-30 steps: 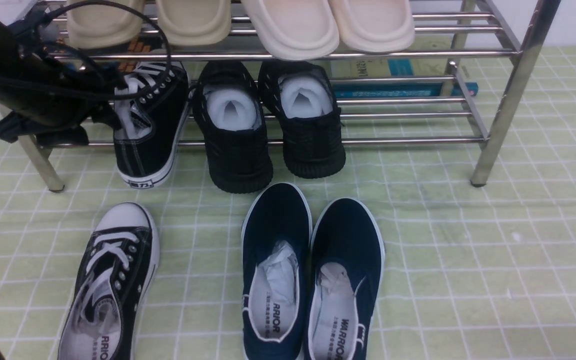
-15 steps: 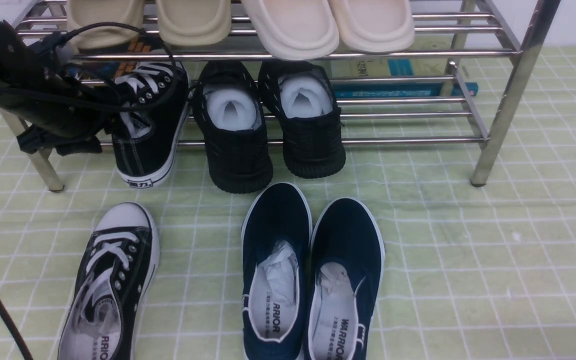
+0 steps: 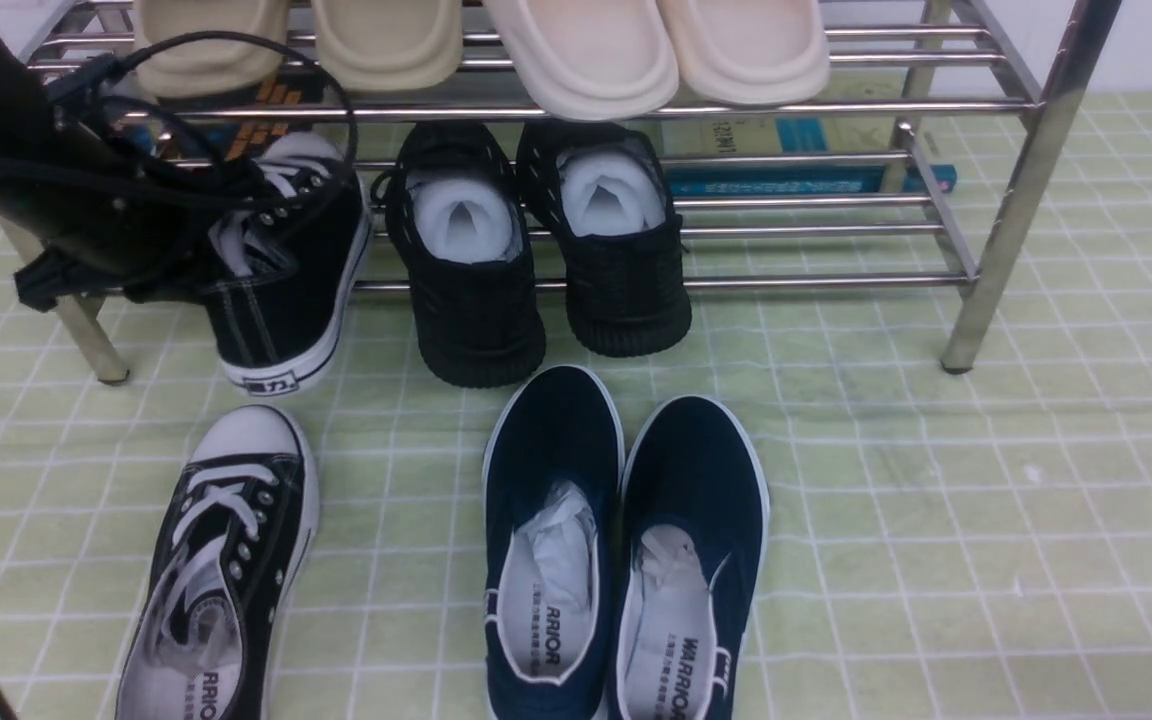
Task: Take the shoes off the shelf with your hand from the green coffee tablecloth.
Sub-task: 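Set the held shoe down on the floor in front of the rack with the left gripper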
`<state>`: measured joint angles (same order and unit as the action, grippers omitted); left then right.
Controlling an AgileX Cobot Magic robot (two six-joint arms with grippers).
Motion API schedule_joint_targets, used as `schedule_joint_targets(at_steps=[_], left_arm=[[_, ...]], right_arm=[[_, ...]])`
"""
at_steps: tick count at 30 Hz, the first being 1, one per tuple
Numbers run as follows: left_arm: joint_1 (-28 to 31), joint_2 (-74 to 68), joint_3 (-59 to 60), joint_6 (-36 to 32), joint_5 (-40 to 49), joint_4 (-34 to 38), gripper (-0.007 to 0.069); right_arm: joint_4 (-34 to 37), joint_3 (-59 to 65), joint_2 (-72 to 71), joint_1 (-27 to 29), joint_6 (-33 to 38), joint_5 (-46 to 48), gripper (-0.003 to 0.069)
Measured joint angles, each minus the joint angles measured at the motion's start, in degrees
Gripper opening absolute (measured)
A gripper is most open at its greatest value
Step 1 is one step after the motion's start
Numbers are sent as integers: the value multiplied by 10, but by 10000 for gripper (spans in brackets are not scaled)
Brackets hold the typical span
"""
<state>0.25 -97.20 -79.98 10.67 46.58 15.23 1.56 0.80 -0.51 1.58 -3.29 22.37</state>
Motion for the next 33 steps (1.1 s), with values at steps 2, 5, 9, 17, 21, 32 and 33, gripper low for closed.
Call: schedule_joint_targets(at_steps=[2, 5, 9, 17, 21, 32, 33], left_arm=[[0, 33, 1, 0, 37, -6, 7], [0, 80, 1, 0, 90, -9, 8], [0, 127, 1, 0, 155, -12, 8], [0, 207, 38, 17, 241, -13, 8], [-24, 253, 107, 35, 238, -21, 8], [-243, 273, 230, 306, 106, -190, 11], [-256, 271, 230, 330, 101, -211, 11]], right_arm=[[0, 0, 0, 0, 0, 0, 239], [0, 0, 0, 0, 0, 0, 239], [0, 0, 0, 0, 0, 0, 239], [0, 0, 0, 0, 0, 0, 239], [0, 0, 0, 0, 0, 0, 239], [0, 0, 0, 0, 0, 0, 239], [0, 0, 0, 0, 0, 0, 239]])
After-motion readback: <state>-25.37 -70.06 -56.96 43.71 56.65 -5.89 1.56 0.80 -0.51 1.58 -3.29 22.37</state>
